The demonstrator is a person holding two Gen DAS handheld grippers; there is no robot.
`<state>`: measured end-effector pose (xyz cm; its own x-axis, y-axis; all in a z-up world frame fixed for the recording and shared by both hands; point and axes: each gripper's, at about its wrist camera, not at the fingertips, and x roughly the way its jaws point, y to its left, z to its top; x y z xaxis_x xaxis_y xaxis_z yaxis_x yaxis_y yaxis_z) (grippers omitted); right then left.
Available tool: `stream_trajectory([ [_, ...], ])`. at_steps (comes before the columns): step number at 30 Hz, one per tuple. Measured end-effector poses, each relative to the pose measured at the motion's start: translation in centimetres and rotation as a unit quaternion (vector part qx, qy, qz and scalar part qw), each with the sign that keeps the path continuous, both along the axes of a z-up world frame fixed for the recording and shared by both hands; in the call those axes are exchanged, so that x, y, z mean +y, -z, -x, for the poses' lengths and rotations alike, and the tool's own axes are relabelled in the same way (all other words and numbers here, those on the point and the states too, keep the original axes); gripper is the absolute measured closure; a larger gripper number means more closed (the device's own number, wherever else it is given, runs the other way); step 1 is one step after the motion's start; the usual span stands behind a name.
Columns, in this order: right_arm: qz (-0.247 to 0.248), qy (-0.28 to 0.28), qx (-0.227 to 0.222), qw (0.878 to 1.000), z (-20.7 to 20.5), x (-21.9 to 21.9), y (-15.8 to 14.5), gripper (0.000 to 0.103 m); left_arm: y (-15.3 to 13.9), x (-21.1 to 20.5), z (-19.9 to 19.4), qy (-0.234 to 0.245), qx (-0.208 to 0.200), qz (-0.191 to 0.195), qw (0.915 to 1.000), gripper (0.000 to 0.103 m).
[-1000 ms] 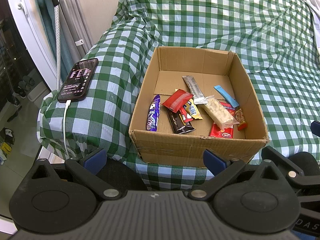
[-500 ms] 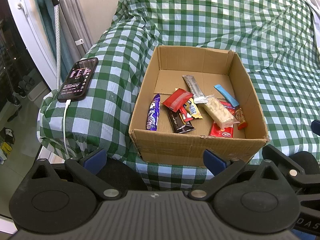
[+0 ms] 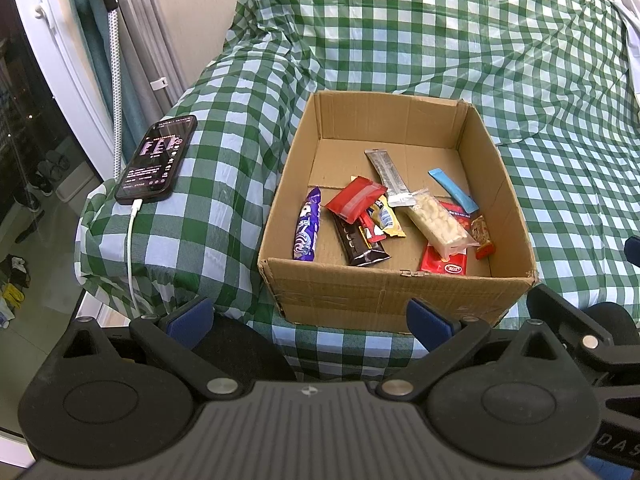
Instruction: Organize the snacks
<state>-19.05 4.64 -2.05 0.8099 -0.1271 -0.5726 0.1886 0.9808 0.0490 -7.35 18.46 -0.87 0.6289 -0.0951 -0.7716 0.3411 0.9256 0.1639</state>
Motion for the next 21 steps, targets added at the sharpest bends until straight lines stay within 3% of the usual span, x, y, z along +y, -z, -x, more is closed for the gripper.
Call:
stream_trajectory([
  [21, 0.002, 0.0, -0.008, 1.0, -0.03, -0.24, -0.25, 0.0, -0.19, 0.17, 0.24, 0.002, -0.002, -0.001, 1.0, 0.0],
])
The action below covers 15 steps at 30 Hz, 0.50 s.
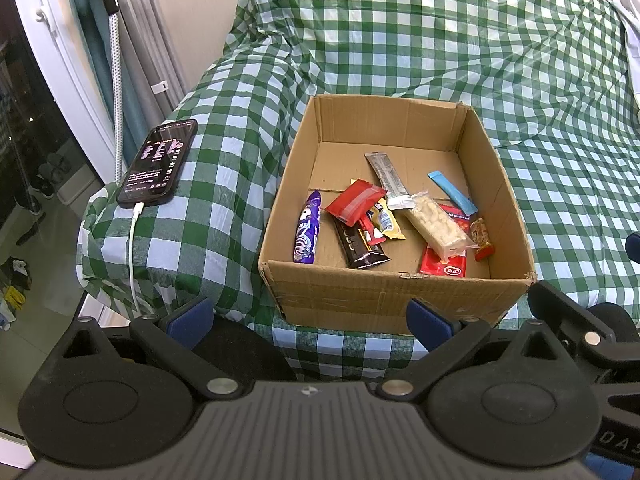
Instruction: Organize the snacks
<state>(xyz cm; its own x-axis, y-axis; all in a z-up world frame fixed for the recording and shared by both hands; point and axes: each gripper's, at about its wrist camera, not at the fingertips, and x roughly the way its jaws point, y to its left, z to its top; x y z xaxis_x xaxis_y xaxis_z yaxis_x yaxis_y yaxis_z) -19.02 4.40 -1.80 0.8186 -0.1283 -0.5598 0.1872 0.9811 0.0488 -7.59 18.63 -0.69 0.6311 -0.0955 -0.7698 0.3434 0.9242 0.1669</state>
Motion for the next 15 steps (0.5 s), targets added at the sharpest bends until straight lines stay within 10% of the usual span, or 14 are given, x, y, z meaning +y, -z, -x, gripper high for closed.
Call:
stream_trajectory([
  [15, 0.0, 0.0, 0.0, 1.0, 0.07, -0.03, 0.0, 0.0, 0.1, 0.02, 0.1, 0.001, 0.001, -0.001, 1.0, 0.0],
])
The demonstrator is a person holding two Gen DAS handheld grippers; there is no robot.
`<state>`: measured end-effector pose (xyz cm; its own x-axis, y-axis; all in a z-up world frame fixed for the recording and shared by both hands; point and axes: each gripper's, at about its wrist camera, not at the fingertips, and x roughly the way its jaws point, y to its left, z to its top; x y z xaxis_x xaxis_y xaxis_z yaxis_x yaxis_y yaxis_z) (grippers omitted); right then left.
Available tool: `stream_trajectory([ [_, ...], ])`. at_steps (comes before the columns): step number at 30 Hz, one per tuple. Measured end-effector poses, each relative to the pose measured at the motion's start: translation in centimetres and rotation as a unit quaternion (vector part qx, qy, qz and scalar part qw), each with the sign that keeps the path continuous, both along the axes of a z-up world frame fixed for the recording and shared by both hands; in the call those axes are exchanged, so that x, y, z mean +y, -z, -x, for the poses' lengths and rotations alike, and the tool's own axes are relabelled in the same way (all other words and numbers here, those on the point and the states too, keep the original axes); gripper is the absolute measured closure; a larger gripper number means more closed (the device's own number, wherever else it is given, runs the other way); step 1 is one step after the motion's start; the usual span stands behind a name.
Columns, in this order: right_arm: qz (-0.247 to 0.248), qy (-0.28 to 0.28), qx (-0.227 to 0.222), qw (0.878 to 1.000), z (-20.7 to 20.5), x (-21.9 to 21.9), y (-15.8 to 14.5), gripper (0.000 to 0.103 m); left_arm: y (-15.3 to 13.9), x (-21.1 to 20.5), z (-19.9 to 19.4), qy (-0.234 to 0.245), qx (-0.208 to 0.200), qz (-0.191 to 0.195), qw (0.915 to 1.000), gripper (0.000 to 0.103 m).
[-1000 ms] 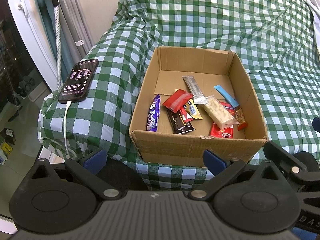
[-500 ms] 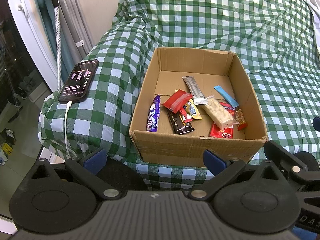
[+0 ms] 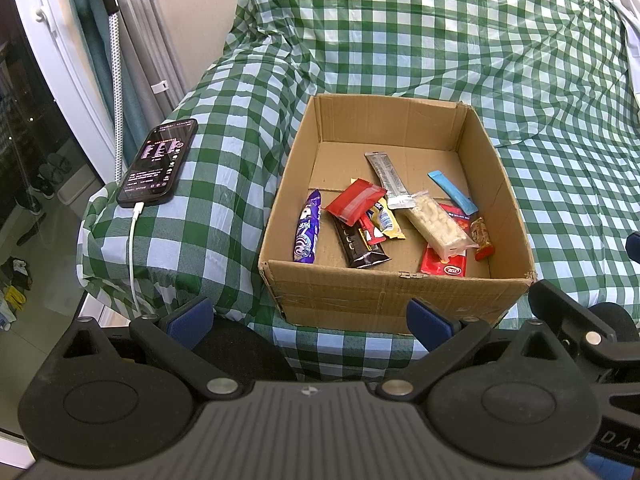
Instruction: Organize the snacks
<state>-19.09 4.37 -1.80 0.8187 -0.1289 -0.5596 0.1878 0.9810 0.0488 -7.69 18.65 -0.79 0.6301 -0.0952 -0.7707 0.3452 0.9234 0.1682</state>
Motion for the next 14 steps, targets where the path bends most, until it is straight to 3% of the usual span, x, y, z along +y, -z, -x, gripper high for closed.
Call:
stream_trajectory([
  [14, 0.0, 0.0, 0.0, 1.0, 0.14, 0.02, 0.07, 0.0, -0.27, 0.16, 0.16, 0.002, -0.011, -0.001, 0.9999, 0.0],
])
